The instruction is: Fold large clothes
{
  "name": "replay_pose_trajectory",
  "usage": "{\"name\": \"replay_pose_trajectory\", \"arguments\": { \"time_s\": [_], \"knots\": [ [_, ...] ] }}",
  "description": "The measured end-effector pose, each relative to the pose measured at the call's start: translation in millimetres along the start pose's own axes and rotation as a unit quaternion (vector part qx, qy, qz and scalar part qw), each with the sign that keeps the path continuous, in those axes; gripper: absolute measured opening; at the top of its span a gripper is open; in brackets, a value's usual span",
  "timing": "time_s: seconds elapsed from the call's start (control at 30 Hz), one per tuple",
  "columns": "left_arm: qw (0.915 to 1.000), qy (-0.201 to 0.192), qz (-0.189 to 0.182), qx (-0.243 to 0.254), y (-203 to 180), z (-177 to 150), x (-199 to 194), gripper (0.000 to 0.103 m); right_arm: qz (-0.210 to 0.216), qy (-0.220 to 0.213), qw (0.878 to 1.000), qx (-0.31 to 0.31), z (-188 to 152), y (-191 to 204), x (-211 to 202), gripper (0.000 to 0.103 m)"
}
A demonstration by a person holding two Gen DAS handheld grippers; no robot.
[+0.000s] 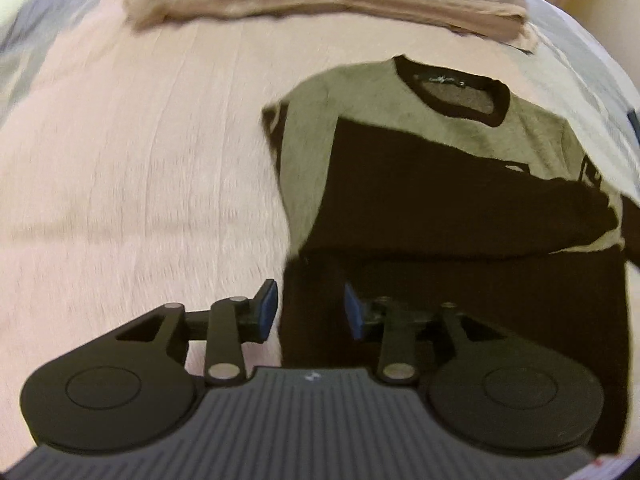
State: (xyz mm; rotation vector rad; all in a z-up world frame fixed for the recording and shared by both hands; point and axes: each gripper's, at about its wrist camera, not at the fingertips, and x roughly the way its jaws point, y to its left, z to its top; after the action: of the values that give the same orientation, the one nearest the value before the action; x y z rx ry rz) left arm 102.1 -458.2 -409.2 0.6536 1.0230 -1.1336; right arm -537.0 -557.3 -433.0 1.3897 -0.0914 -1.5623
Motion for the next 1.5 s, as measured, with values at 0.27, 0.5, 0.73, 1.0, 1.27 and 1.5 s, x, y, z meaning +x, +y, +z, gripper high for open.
{"name": "replay_pose_trajectory", "arguments": {
  "time_s": [0.27,0.5,0.73,1.0,1.27,1.5],
  "knots": [
    [0.9978,0.033,-0.015,-0.056,-2.3,-9.5,-3.8,0.035,0.013,-0.029,0.993,0.112,19.3,-42.7,33.7,0.034],
    [0.9967,0.028,-0.018,-0.074,12.5,-15.9,-16.2,0.035,-0.002,-0.095,0.984,-0.153,14.0,82.4,-9.2,0.002],
    [0.993,0.021,-0.007,-0.116,54.3,-33.9,-32.5,0.035,0.182,-0.111,0.838,-0.502,-157.8,286.5,-91.9,0.002],
    [0.9838,0.018,0.009,-0.178,109.3,-60.3,-42.6,0.035,0.312,0.091,0.592,-0.737,-432.0,312.8,-108.6,0.054],
    [0.9816,0.019,-0.01,-0.19,122.0,-65.7,-25.6,0.034,0.121,0.14,0.62,-0.762,-392.2,241.9,-32.5,0.054],
    [0.9828,0.007,-0.049,-0.178,101.1,-34.1,1.5,0.034,0.043,0.023,0.536,-0.843,-334.3,219.3,11.5,0.054]
  ]
}}
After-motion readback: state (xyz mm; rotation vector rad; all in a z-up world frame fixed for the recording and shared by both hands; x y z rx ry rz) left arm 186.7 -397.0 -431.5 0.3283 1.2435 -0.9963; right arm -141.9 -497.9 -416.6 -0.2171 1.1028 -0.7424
